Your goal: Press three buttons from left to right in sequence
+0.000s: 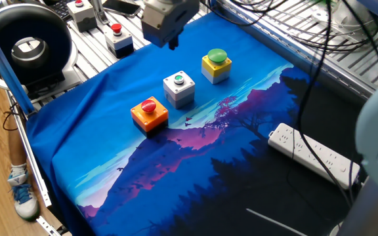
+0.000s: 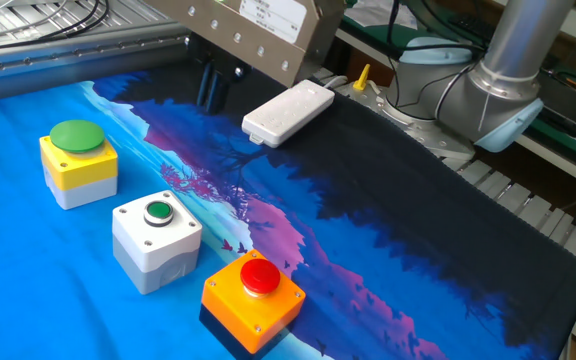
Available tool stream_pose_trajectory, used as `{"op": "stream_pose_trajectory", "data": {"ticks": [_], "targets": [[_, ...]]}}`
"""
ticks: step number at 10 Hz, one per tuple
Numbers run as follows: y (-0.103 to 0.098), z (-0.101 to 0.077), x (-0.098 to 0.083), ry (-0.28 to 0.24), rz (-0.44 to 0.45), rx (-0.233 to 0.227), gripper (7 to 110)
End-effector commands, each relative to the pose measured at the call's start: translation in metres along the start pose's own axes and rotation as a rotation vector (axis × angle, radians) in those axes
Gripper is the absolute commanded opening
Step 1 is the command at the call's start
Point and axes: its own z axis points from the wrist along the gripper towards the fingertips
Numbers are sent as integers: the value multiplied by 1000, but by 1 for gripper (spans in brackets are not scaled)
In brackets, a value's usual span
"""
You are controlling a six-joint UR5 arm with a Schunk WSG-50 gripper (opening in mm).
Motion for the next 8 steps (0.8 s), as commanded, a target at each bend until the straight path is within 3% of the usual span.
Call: {"op": "stream_pose_trajectory", "data": {"ticks": [1, 2, 4, 7, 8], "targets": [[-15, 1, 8, -50, -17, -8, 7], [-27, 3, 8, -73, -39, 22, 7], [-40, 8, 16, -105, -47, 27, 7], [-40, 14, 35, -117, -9, -16, 7], [-40, 15, 40, -99, 4, -21, 7]]}}
